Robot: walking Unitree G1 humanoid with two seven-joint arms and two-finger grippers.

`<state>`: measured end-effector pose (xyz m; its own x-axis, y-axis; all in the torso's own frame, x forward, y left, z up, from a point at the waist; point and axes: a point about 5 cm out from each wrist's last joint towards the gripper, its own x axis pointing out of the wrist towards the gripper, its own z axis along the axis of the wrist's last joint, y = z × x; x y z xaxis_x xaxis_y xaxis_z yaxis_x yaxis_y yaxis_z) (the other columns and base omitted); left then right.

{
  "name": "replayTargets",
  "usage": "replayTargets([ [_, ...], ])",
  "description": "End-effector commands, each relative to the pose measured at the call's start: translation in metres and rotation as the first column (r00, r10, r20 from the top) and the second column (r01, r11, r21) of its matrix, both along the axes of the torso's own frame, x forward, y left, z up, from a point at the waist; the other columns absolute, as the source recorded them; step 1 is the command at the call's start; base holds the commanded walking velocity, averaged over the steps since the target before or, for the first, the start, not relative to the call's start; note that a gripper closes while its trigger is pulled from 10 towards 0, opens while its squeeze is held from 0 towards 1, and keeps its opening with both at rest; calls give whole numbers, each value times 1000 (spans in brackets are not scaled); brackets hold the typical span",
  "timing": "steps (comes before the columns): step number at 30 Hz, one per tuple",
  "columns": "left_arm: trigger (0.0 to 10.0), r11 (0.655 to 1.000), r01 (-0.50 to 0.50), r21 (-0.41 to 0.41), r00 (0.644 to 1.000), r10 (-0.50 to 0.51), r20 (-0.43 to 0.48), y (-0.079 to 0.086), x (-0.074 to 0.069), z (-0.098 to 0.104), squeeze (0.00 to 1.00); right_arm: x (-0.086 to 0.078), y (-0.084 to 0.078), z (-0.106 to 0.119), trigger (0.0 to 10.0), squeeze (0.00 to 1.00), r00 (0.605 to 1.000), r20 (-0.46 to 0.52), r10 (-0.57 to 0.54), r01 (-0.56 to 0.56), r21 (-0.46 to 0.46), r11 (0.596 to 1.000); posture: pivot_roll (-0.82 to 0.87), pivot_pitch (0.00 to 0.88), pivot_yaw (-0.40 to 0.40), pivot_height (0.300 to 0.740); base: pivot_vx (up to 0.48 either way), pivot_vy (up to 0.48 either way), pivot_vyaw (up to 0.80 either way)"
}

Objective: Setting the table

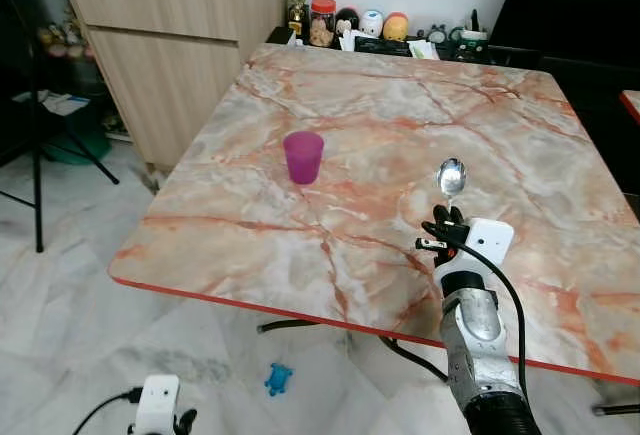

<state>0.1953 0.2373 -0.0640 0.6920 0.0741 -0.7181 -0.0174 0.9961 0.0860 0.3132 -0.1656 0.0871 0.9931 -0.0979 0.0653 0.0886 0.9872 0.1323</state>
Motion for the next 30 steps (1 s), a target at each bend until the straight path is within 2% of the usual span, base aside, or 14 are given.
replayTargets([
  [1,10000,1000,13,1,1000,-13,-17,0,-2,-1,0,-2,-2,1,10000,0,1000,10,-13,13,0,1000,100,0,-7,740,0,0,0],
  [7,10000,1000,25,-11,1000,-25,-7,-9,4,-1,0,-8,-4,1,10000,0,1000,30,-3,3,-10,1000,86,0,-29,740,0,0,0],
  [14,10000,999,33,-21,999,-33,-17,-17,-1,-5,0,-4,-2,4,10000,0,999,34,5,-5,-9,1000,93,0,-67,740,0,0,0],
  [19,10000,999,17,-27,999,-18,-33,-19,-12,-11,0,1,-8,11,10000,0,999,51,11,-11,5,1000,87,0,-82,740,0,-268,-421],
  [21,10000,999,21,-28,999,-22,-41,-20,-14,-12,0,0,-10,13,10000,0,998,63,12,-11,-15,1000,81,0,-82,740,0,-296,-363],
  [30,10000,999,32,-31,999,-33,-41,-21,-14,-12,0,-1,-9,13,10000,0,997,71,14,-13,-14,1000,80,0,-78,740,0,-303,0],
])
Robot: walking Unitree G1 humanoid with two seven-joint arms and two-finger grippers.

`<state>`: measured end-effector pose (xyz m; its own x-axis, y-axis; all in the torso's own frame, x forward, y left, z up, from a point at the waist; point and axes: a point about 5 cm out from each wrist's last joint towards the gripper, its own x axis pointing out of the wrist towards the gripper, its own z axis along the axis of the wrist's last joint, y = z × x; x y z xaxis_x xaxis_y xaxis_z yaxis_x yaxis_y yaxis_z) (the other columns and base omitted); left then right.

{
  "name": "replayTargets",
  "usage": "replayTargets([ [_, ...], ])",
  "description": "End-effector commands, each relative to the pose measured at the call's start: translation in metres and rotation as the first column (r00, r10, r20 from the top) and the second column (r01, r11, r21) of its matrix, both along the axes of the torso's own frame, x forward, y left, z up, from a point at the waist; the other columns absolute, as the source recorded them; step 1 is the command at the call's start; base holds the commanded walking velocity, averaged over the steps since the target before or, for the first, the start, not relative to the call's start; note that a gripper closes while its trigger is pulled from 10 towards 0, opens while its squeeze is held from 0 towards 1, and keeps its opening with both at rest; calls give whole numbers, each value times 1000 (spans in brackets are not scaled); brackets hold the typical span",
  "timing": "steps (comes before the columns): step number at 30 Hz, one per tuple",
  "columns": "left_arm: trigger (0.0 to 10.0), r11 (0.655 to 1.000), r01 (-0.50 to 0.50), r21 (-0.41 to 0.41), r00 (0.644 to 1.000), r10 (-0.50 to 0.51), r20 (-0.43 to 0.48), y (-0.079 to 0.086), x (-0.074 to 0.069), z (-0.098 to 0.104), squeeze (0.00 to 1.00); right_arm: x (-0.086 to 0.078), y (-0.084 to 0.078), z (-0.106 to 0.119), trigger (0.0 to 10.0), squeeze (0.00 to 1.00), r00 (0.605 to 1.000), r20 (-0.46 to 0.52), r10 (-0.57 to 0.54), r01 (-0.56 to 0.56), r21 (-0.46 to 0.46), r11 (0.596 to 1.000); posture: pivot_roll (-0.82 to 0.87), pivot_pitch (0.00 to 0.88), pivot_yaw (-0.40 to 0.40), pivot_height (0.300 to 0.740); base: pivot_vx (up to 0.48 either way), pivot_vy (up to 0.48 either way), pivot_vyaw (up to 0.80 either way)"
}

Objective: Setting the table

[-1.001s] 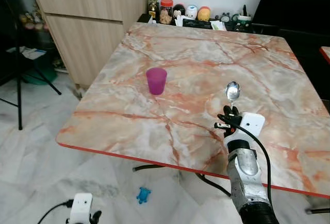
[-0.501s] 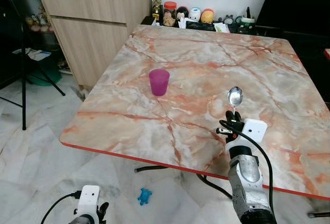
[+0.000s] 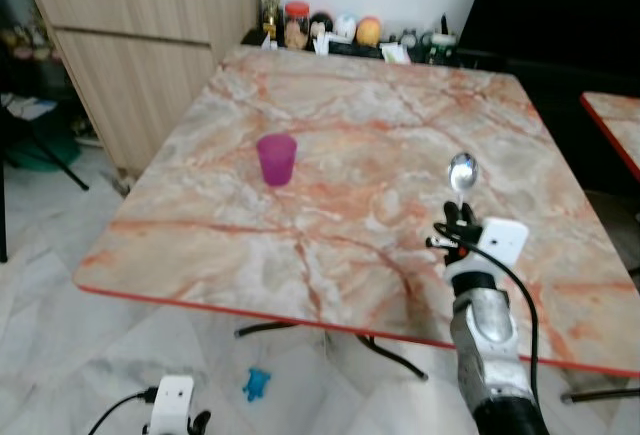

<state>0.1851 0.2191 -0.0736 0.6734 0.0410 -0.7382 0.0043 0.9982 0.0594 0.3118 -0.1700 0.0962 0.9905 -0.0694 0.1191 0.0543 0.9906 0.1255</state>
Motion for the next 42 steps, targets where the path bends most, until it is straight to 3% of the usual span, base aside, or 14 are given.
replayTargets([
  [1,10000,1000,15,-4,1000,-15,-13,-3,-3,-2,0,0,-4,4,10000,0,1000,18,-13,13,-1,1000,81,0,-77,740,0,-307,0],
  [13,10000,1000,24,-7,1000,-24,-2,-3,0,-1,0,0,-4,4,10000,0,1000,14,-24,24,11,1000,84,0,-70,740,0,-308,0],
  [19,10000,1000,26,-10,1000,-26,-6,-4,-2,-1,0,-1,-5,4,10000,0,1000,14,-23,23,6,1000,75,0,-70,740,0,-309,-640],
  [42,10000,999,29,-20,999,-29,-20,-6,-4,-3,0,1,-5,9,10000,0,999,23,-25,25,2,1000,65,13,-76,740,0,-306,0],
])
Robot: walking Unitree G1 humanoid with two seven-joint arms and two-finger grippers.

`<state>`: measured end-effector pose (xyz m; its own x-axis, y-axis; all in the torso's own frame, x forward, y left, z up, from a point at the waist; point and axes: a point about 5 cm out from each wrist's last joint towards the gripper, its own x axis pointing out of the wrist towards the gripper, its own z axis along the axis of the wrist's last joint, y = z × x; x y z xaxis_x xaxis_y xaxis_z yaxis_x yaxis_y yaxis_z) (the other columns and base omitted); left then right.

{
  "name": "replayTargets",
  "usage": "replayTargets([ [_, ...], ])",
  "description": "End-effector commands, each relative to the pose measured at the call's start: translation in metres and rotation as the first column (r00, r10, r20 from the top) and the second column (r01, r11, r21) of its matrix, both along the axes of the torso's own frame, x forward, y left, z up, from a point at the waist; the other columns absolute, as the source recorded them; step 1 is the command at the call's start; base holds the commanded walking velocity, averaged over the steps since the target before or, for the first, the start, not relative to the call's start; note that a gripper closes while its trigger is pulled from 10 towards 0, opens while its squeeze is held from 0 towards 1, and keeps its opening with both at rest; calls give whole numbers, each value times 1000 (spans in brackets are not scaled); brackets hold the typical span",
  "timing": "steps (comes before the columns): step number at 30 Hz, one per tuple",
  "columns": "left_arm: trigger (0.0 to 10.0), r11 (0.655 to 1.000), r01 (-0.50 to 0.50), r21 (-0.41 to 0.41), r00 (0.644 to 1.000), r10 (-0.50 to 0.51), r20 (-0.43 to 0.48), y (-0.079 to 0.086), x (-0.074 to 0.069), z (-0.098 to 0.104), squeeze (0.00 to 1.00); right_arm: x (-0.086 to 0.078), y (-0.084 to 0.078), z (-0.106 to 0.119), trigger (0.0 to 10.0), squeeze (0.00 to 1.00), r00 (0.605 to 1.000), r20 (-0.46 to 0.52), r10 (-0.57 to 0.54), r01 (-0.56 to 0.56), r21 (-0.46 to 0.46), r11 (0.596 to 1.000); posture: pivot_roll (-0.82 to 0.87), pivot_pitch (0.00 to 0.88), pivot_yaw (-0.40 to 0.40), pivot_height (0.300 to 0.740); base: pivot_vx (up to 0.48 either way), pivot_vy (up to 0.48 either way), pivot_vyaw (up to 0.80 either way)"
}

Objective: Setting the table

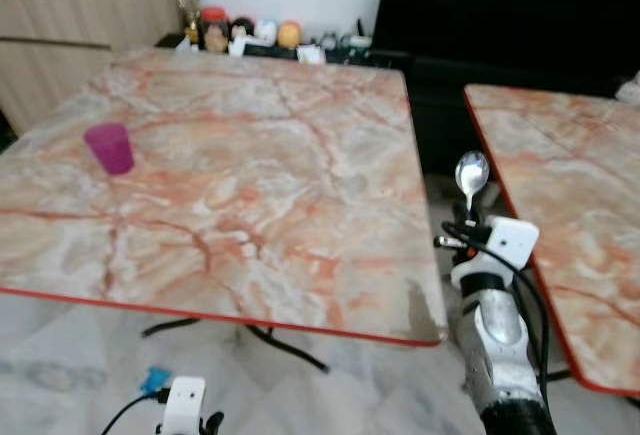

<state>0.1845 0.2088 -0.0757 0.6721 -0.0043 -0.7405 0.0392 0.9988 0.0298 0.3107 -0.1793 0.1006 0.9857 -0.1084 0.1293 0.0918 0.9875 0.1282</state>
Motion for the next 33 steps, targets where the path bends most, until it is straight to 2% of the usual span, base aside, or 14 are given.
replayTargets([
  [1,10000,1000,-5,10,1000,6,-18,4,-3,-1,0,3,5,4,10000,0,1000,12,14,-14,-1,1000,65,13,-76,740,0,-307,0],
  [33,10000,1000,-10,11,999,11,-47,4,-9,-5,0,4,4,12,10000,0,999,34,22,-21,-13,1000,46,26,-74,740,0,-305,0],
])
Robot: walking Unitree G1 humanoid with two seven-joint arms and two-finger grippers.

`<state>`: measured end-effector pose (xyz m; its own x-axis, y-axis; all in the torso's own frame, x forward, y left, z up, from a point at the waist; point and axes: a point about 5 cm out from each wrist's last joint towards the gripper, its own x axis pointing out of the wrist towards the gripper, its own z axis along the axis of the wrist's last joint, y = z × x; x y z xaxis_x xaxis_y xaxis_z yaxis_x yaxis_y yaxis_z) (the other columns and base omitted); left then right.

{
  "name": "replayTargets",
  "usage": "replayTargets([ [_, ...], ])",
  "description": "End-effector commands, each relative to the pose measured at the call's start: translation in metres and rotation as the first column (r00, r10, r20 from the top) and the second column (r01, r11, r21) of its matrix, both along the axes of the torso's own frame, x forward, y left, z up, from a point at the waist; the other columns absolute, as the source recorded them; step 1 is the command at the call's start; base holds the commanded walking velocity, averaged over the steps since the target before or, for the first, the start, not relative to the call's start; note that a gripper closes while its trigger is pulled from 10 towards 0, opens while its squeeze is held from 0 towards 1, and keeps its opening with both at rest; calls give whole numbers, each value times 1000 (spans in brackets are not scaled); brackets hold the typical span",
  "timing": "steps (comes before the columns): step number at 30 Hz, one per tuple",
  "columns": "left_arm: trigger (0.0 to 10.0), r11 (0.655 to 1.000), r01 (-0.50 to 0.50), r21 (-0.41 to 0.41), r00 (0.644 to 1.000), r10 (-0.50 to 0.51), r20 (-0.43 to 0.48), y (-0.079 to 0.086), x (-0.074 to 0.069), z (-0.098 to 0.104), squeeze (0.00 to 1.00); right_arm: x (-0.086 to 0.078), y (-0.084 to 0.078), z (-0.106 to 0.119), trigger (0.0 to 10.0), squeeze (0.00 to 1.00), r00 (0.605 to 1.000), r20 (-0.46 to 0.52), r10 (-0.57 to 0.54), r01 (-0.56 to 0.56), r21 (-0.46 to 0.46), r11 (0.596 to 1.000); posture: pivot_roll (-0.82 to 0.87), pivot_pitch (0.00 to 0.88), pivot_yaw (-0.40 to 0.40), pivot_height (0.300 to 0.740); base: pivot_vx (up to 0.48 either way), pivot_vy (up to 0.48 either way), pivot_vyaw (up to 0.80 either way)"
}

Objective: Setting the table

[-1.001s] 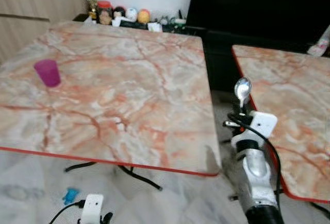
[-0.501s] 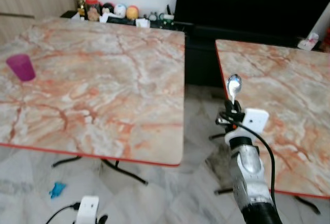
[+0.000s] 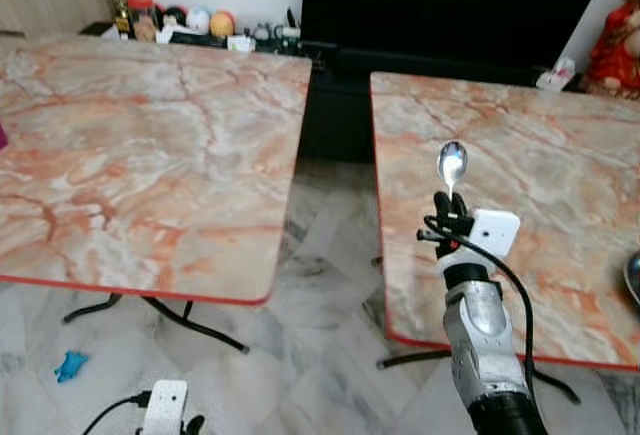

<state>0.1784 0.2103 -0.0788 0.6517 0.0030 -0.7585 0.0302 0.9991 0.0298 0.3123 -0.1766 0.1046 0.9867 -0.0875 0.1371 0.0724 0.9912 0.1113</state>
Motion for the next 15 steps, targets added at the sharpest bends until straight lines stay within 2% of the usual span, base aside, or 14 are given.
replayTargets([
  [1,10000,1000,0,11,1000,0,-21,3,-3,-1,0,3,2,8,10000,0,1000,28,3,-3,5,1000,46,26,-74,740,0,-304,0],
  [15,10000,1000,-11,12,1000,11,-18,4,-2,-1,0,3,0,8,10000,0,1000,25,2,-2,1,1000,50,18,-77,740,0,-304,0],
])
